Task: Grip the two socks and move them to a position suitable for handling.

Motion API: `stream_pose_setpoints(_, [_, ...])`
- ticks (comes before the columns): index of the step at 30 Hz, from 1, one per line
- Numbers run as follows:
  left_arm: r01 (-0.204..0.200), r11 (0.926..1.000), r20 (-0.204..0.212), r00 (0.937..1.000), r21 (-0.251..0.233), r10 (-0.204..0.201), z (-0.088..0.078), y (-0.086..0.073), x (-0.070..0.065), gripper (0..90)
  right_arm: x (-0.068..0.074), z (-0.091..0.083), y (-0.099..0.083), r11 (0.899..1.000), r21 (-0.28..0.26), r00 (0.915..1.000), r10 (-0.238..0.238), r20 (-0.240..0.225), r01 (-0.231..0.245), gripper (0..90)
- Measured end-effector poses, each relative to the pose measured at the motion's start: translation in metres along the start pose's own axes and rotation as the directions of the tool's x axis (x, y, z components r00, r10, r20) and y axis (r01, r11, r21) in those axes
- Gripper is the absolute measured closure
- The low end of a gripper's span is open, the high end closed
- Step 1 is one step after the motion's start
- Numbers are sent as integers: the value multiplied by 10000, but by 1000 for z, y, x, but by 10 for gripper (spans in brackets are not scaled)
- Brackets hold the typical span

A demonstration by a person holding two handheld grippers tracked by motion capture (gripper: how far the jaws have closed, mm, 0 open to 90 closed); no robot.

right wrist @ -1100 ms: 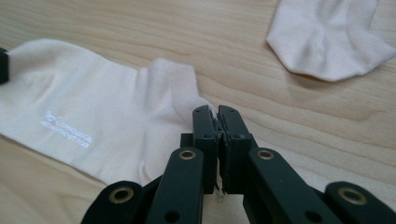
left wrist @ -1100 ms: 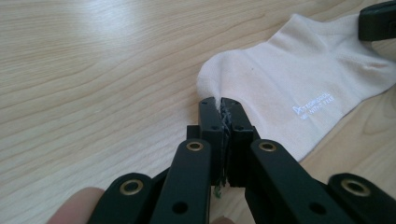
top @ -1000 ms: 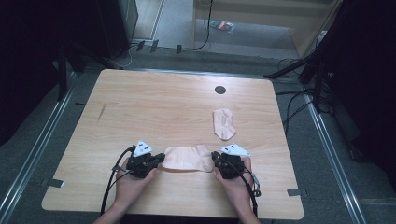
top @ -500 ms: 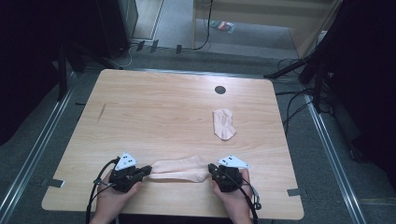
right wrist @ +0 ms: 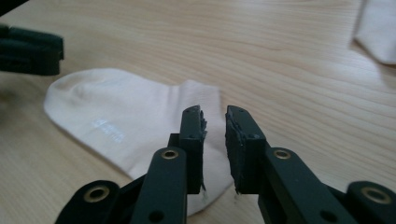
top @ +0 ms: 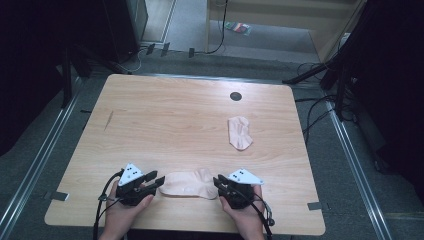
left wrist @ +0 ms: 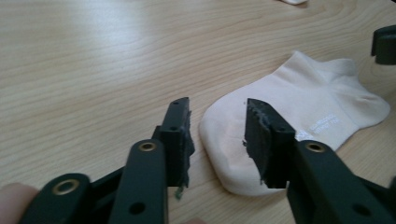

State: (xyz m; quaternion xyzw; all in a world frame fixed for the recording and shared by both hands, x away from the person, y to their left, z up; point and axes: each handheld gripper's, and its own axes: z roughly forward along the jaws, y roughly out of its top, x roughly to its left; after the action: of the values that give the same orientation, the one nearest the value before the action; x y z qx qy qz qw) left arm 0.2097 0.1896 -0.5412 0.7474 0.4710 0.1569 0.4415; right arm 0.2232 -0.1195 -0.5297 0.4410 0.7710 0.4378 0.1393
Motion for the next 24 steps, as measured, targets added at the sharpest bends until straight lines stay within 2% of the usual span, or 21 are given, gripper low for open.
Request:
stream_pose_setpoints(2, [-124, 9999, -15, 9999, 98, 125, 3, -1, -2, 664, 5, 4, -1, 9997, 153, 9998, -168, -97, 169, 826])
stream_pose_setpoints(4, [-94, 9999, 37, 9999, 108, 94, 4, -1, -1, 708, 6, 5, -1, 9998, 169, 9998, -139, -122, 141, 857])
stream_pose_setpoints(6, [-16, 10000, 31, 10000, -29, 16, 2, 0, 2, 744, 5, 5, 1, 9999, 49, 9999, -97, -75, 97, 871])
stream_pose_setpoints(8, [93, 9999, -30, 10000, -141, -94, 0, 1, 8, 740, 0, 2, 3, 10000, -78, 10000, -58, 63, 58, 859])
stream_pose_setpoints(11, [276, 9993, -140, 9995, -271, -280, -1, 3, 20, 627, -12, 0, 9, 9997, -226, 9995, 68, 313, -61, 767])
stream_pose_setpoints(15, [439, 9983, -429, 9980, -382, -455, -3, 4, 37, 540, -31, -2, 23, 9985, -532, 9961, 146, 872, -100, 693])
stream_pose_setpoints(20, [800, 9947, -747, 9936, -644, -848, -5, 4, 56, 479, -57, 4, 39, 9973, -636, 9858, 468, 1611, -369, 640])
stream_pose_setpoints(24, [1204, 9909, -922, 9878, -595, -1255, -4, 4, 67, 405, -77, 17, 48, 9970, -533, 9737, 673, 2175, -570, 607])
